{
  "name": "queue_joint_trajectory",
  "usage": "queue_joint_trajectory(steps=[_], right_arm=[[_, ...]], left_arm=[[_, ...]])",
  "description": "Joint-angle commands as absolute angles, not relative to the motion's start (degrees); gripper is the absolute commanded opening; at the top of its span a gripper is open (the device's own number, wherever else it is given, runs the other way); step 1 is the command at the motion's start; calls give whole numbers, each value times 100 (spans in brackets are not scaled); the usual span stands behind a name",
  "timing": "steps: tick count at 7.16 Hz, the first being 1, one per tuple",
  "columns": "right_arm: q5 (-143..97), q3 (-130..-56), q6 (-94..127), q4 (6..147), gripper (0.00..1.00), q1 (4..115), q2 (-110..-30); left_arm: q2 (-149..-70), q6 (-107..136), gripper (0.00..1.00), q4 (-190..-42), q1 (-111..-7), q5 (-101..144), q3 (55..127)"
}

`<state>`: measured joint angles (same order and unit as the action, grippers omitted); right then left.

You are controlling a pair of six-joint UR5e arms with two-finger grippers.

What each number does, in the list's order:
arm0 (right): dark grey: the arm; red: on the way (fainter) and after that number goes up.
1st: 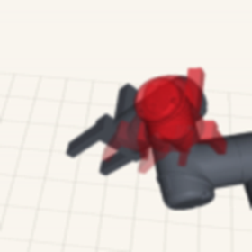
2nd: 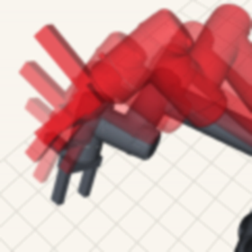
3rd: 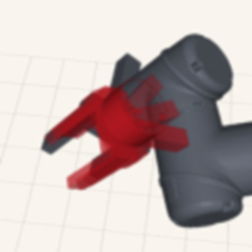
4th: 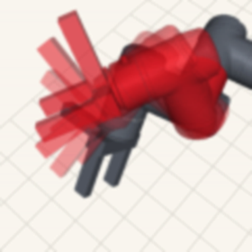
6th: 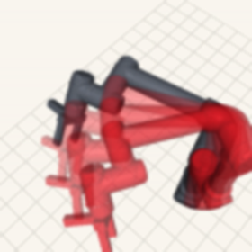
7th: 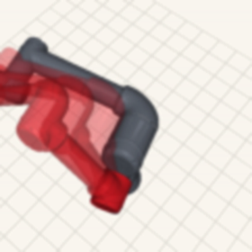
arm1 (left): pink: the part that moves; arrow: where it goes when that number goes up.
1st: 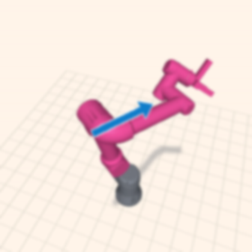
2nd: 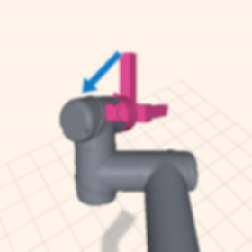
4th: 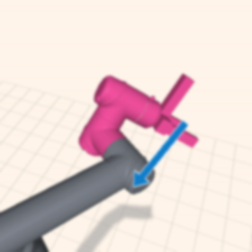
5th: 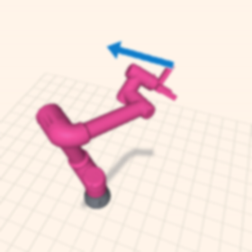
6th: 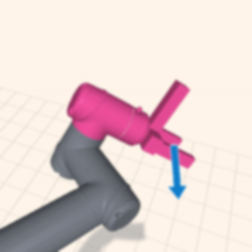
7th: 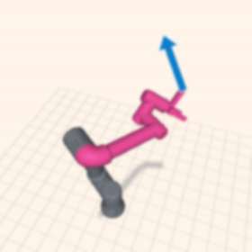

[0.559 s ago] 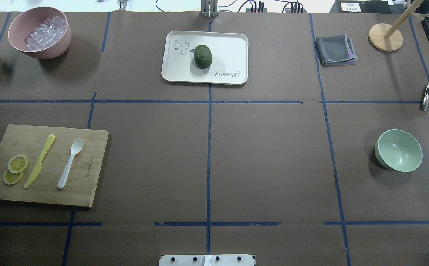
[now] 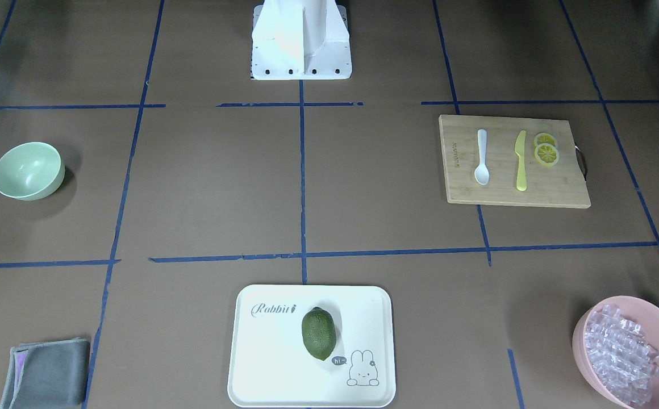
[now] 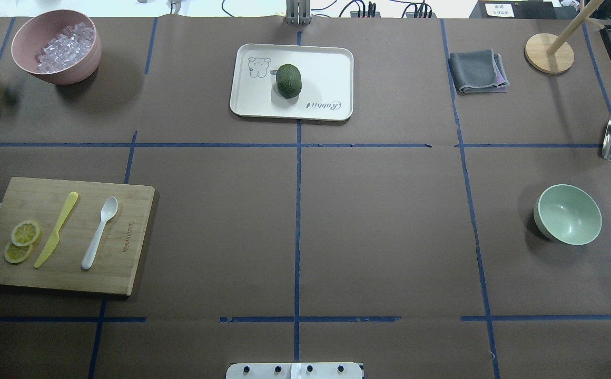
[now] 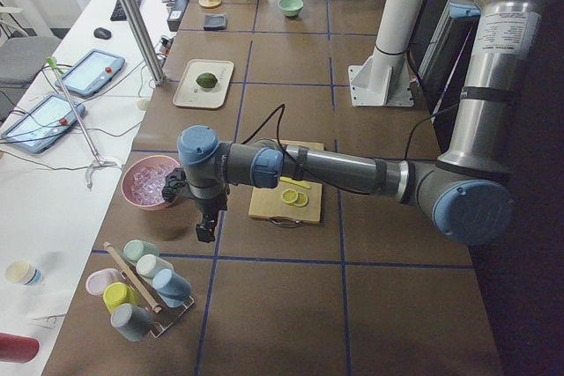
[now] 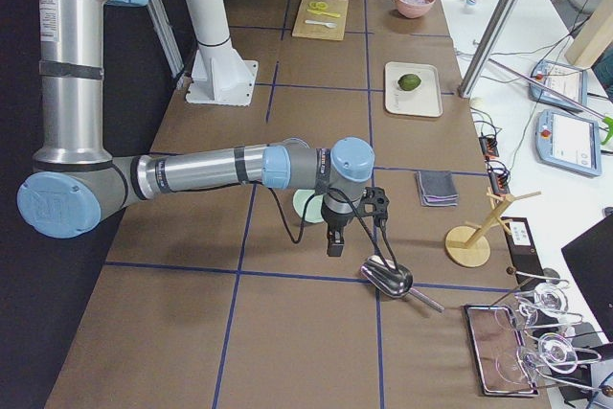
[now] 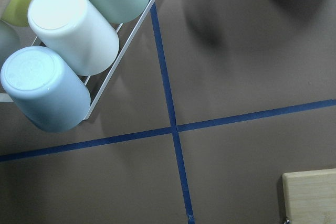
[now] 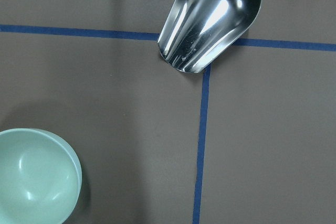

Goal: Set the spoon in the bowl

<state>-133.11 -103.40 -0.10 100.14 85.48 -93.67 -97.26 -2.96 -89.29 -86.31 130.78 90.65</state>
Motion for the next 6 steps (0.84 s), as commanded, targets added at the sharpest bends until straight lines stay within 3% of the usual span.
queue_joint_trajectory(steps=[1, 6], right_arm=[[-13307, -10327, -35, 9906, 100, 8543, -9360], [-13324, -10354, -9, 9861, 100, 8402, -9351]], left_arm=[[-9686, -299, 100, -8982, -8631, 13104, 9113], [-9686, -264, 100, -9000, -8622, 13113, 9141]])
